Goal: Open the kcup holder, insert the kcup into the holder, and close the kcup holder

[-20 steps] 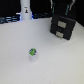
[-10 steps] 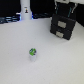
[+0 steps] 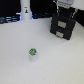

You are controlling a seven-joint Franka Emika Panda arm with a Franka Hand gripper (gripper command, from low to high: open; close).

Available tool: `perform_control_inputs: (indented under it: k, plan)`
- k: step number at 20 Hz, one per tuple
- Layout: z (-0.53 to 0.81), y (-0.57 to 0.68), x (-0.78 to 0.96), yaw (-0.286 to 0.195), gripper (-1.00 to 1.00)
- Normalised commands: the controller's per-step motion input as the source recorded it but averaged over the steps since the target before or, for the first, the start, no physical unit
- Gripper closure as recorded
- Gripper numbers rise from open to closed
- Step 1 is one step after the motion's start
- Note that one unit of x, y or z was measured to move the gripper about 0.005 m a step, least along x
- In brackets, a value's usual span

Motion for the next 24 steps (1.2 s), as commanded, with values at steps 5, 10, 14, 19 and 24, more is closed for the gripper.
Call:
perform_control_inputs:
  k: [5,10,14,19,24]
  plan:
    - [-0.44,0.08,-0.39,-0.074,-1.00]
    - [-0.43,0.05,-0.46,-0.040,-1.00]
    - [-0.45,0.04,-0.43,-0.013,-1.00]
    - [-0.24,0.02,-0.29,-0.016,1.00]
    - [-0.02,0.00,-0.05,-0.016,1.00]
